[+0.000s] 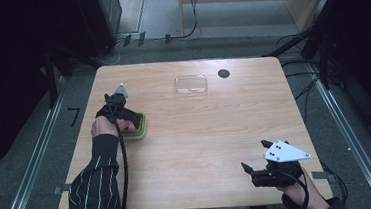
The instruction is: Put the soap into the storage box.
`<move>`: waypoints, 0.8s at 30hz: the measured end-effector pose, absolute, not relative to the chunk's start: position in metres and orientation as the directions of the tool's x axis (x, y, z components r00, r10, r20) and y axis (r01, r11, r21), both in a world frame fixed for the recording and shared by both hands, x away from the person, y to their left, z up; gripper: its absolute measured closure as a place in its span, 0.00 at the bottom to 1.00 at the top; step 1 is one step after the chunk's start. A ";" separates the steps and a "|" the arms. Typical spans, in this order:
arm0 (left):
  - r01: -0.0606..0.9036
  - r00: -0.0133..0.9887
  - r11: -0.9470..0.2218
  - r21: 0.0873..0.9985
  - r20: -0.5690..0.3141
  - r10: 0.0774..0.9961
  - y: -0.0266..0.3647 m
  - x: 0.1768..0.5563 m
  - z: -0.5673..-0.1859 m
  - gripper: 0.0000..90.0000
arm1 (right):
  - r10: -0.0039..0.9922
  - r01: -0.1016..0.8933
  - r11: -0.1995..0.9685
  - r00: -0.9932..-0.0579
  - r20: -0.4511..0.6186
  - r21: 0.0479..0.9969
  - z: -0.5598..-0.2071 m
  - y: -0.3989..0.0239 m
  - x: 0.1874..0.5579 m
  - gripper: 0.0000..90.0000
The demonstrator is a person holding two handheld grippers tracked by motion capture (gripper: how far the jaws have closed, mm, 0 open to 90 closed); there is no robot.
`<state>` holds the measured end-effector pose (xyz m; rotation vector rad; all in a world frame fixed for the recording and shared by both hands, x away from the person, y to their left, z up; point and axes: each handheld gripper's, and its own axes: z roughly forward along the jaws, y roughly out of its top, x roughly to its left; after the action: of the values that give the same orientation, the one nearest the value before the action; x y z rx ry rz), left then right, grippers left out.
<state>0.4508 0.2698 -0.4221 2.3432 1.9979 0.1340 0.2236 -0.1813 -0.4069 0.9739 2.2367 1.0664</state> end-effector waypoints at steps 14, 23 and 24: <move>0.980 0.170 -0.173 0.095 0.037 0.985 0.270 0.438 -0.417 0.00 | 0.765 0.397 0.443 -0.635 -0.108 0.804 -0.407 -0.181 0.224 0.15; 0.973 0.203 -0.207 0.099 0.045 0.978 0.262 0.425 -0.411 0.00 | 0.769 0.401 0.443 -0.630 -0.110 0.802 -0.407 -0.181 0.222 0.15; 0.973 0.206 -0.210 0.097 0.045 0.977 0.261 0.424 -0.410 0.00 | 0.769 0.401 0.443 -0.629 -0.111 0.802 -0.407 -0.181 0.222 0.15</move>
<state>0.4235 0.2613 -0.4104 2.4028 1.9444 0.1483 0.2222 -0.1811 -0.4066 0.9828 2.2339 1.0596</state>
